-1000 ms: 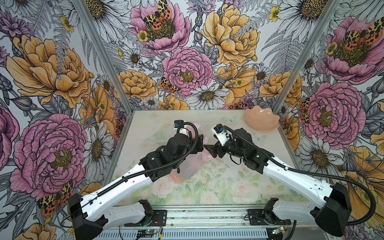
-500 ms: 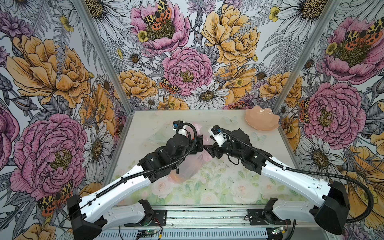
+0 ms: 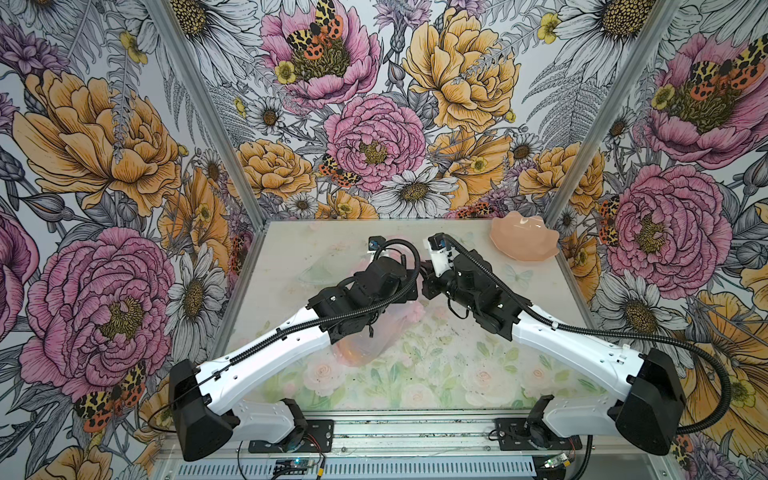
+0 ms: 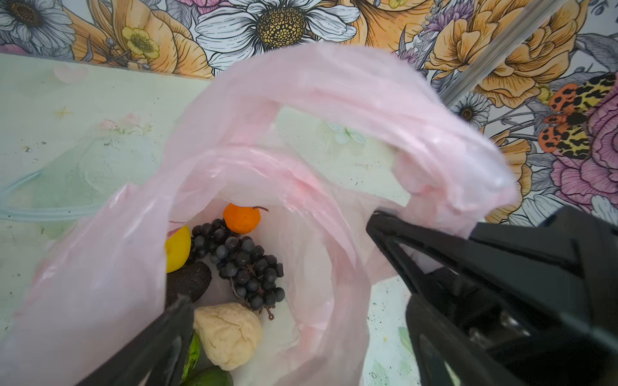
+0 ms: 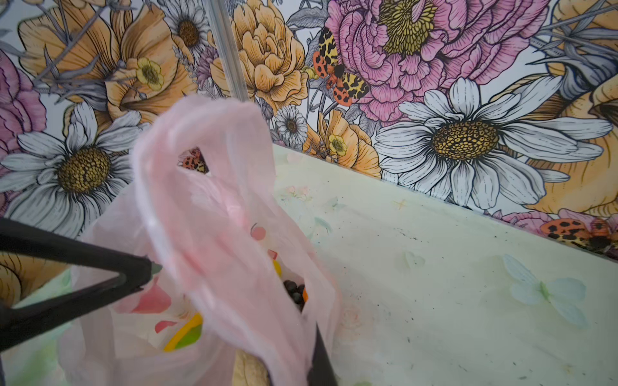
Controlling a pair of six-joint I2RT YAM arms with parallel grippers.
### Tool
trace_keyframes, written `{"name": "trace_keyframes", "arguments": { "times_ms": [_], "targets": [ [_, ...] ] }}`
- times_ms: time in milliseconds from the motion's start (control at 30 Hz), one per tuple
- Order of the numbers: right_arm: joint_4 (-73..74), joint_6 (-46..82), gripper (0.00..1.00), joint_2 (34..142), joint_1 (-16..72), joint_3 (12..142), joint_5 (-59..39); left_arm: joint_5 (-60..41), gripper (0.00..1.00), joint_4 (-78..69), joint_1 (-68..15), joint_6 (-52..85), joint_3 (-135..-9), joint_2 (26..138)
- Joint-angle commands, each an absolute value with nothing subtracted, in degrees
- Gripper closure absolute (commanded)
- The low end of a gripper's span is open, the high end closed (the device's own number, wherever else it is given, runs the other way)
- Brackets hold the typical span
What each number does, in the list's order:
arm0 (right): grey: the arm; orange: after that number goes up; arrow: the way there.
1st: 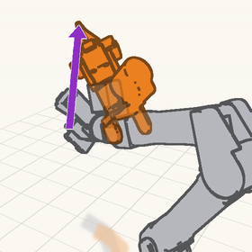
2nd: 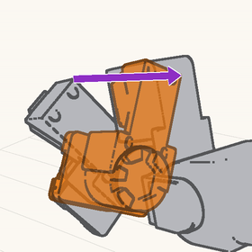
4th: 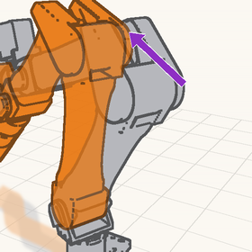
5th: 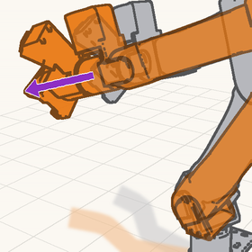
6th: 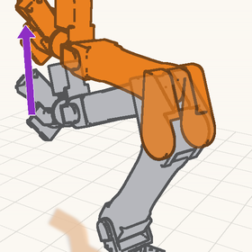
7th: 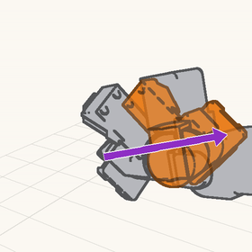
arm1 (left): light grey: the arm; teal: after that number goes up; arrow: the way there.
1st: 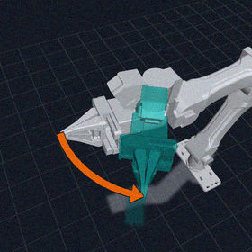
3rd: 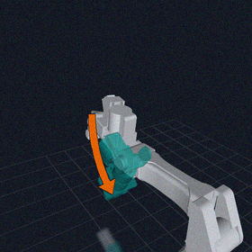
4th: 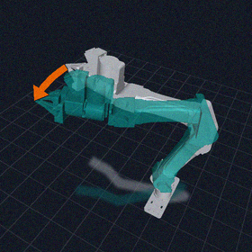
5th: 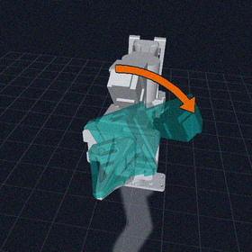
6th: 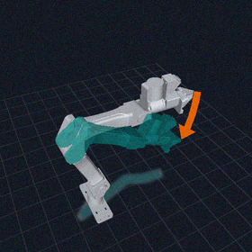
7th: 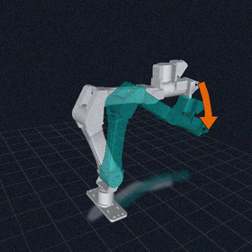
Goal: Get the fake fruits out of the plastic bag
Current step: 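Grasp the bag's other handle with the right gripper, spreading the opening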
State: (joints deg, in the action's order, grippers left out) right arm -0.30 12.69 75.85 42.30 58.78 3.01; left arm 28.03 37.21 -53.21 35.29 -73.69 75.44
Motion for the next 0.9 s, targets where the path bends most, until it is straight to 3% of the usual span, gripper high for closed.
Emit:
{"name": "trace_keyframes", "arguments": {
  "times_ms": [0,100,300,467,567,700,867],
  "targets": [
    [4.2,16.9,0.99,73.9,42.0,57.7,3.5,31.7,0.02,41.1,-53.7,36.3,-77.4,76.9],
    [3.5,16.8,1.00,74.0,40.8,57.7,4.3,32.0,0.05,40.5,-54.6,33.8,-78.8,76.3],
    [4.1,17.2,1.00,75.4,35.5,59.1,-1.3,35.3,0.03,36.8,-63.4,14.7,-83.3,70.6],
    [4.6,15.0,1.00,76.4,35.0,60.1,-5.3,25.8,0.02,36.5,-55.7,10.1,-86.2,67.5],
    [4.4,13.6,1.00,77.0,34.8,60.9,-6.6,20.6,0.02,35.5,-48.2,8.0,-88.1,70.2],
    [4.1,12.2,1.00,77.8,34.3,61.8,-7.8,6.3,0.05,32.3,-36.2,7.1,-88.1,75.9],
    [3.7,12.4,1.00,79.5,33.1,63.4,-9.8,0.4,0.05,29.4,-37.9,-4.5,-85.7,79.4]
  ]
}}
